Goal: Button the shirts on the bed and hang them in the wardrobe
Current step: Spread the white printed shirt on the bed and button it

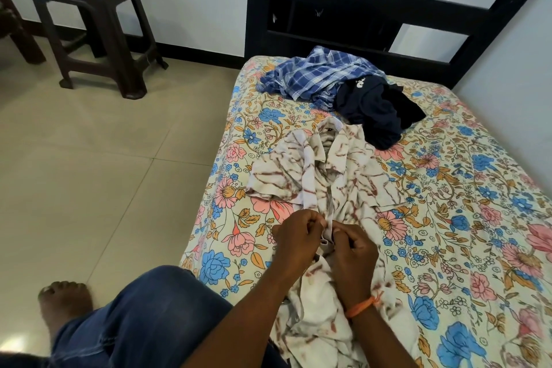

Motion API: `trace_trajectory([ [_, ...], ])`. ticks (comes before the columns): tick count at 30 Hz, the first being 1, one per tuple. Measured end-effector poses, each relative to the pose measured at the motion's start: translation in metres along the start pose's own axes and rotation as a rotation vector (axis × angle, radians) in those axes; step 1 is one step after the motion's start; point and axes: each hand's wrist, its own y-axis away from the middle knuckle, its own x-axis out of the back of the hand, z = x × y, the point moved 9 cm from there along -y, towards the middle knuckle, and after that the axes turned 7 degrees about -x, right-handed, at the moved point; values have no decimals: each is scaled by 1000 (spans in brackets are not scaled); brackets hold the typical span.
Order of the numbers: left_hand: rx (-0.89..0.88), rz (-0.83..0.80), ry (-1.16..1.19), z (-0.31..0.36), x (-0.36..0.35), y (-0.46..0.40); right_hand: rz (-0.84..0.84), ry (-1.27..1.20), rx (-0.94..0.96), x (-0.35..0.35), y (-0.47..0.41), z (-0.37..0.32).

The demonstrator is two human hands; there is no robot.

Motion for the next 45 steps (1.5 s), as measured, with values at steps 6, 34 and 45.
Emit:
trace_trajectory([
  [6,-11,-30,7,4,1,0,-72,-23,-164,3,-11,18],
  [34,36,63,27,14,13,3,-26,84,-119,-5,-4,21],
  [45,23,26,-148,5,3,-8,-135,-120,-334,-9,-8,20],
])
